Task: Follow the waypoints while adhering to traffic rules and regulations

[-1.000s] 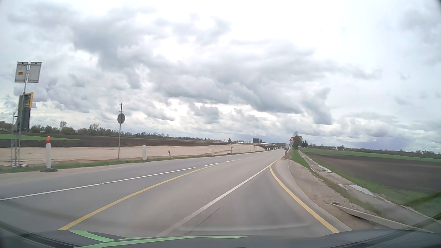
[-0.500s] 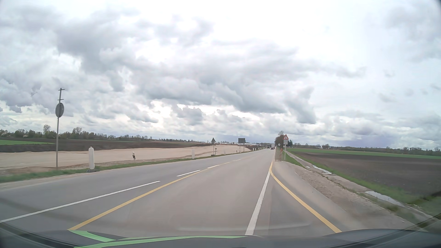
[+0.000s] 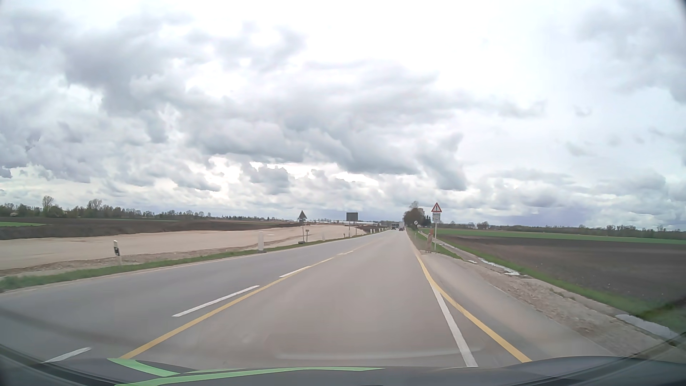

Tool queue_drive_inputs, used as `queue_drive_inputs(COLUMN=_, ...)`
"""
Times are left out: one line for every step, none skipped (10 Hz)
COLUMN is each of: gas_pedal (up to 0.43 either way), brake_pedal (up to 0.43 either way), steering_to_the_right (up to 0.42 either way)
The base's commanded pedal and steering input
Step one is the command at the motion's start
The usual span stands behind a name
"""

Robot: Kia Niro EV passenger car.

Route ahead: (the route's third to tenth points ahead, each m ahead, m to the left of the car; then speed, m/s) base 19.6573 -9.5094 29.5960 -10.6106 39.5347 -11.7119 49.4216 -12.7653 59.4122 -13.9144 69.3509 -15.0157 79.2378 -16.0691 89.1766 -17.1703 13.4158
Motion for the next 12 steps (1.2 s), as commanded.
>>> queue_drive_inputs(gas_pedal=0.098, brake_pedal=0.000, steering_to_the_right=0.046)
queue_drive_inputs(gas_pedal=0.098, brake_pedal=0.000, steering_to_the_right=0.046)
queue_drive_inputs(gas_pedal=0.098, brake_pedal=0.000, steering_to_the_right=0.045)
queue_drive_inputs(gas_pedal=0.098, brake_pedal=0.000, steering_to_the_right=0.045)
queue_drive_inputs(gas_pedal=0.098, brake_pedal=0.000, steering_to_the_right=0.042)
queue_drive_inputs(gas_pedal=0.098, brake_pedal=0.000, steering_to_the_right=0.039)
queue_drive_inputs(gas_pedal=0.098, brake_pedal=0.000, steering_to_the_right=0.035)
queue_drive_inputs(gas_pedal=0.110, brake_pedal=0.000, steering_to_the_right=0.032)
queue_drive_inputs(gas_pedal=0.110, brake_pedal=0.000, steering_to_the_right=0.030)
queue_drive_inputs(gas_pedal=0.118, brake_pedal=0.000, steering_to_the_right=0.029)
queue_drive_inputs(gas_pedal=0.118, brake_pedal=0.000, steering_to_the_right=0.028)
queue_drive_inputs(gas_pedal=0.130, brake_pedal=0.000, steering_to_the_right=0.025)
